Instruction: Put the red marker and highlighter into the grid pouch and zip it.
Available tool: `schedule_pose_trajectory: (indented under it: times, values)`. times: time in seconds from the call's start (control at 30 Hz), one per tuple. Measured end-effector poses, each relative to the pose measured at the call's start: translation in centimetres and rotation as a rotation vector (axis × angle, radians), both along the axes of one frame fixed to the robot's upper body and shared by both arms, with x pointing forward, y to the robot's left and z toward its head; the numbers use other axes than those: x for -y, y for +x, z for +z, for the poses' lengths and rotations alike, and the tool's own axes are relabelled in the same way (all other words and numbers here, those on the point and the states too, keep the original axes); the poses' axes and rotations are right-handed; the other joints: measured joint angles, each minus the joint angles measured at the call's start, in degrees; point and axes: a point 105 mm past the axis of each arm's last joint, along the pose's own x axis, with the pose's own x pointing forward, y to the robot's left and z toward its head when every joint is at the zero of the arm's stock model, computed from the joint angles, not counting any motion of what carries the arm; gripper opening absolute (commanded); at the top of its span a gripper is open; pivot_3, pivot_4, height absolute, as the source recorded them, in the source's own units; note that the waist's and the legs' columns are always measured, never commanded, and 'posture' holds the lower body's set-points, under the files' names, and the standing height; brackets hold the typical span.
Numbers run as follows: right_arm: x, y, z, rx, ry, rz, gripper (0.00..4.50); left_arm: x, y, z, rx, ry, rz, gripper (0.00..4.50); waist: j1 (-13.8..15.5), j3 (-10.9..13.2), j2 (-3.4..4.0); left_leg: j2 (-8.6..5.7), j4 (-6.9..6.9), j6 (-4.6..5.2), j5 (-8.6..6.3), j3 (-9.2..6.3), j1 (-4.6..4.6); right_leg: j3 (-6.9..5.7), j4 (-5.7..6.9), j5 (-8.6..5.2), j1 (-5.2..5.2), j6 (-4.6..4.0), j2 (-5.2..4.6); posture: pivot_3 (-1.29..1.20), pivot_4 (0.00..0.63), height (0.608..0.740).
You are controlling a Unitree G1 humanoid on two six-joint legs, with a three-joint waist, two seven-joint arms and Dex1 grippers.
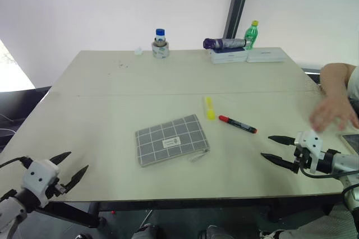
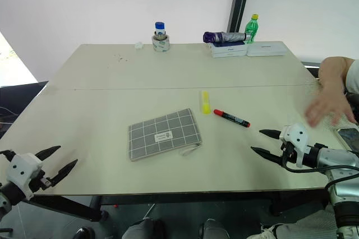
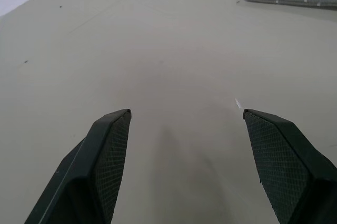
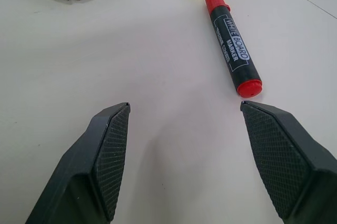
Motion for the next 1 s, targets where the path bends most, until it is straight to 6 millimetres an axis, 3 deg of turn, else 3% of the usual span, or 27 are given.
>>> schedule_pose_trajectory:
  times: [0.67,0.9,1.0]
  values:
    - [-0.4,1.0,0.1,0.018,-0.003,-0.012,3.48,0.5,0.6,0.5,0.044,0.046,-0.043,3.59,0.0,0.0,0.0,0.0,-0.01,0.0,0.0,0.01,-0.01,0.0,0.0,0.0,-0.02,0.0,0.0,0.0,0.15,0.74]
    - [-1.0,2.0,0.8,0.047,0.012,-0.016,3.48,1.1,0.8,0.8,0.097,0.159,-0.122,3.59,-0.07,0.0,0.01,0.0,-0.01,0.0,0.0,0.01,-0.02,0.0,0.0,0.0,-0.06,0.0,0.01,0.0,0.15,0.74]
    - [-2.3,2.7,0.7,0.041,0.056,-0.005,2.54,1.7,1.5,0.7,0.123,0.259,-0.188,3.67,-0.03,0.0,0.0,0.0,-0.02,0.0,0.0,0.01,-0.04,-0.01,0.0,0.01,-0.08,-0.01,0.0,0.0,0.15,0.74]
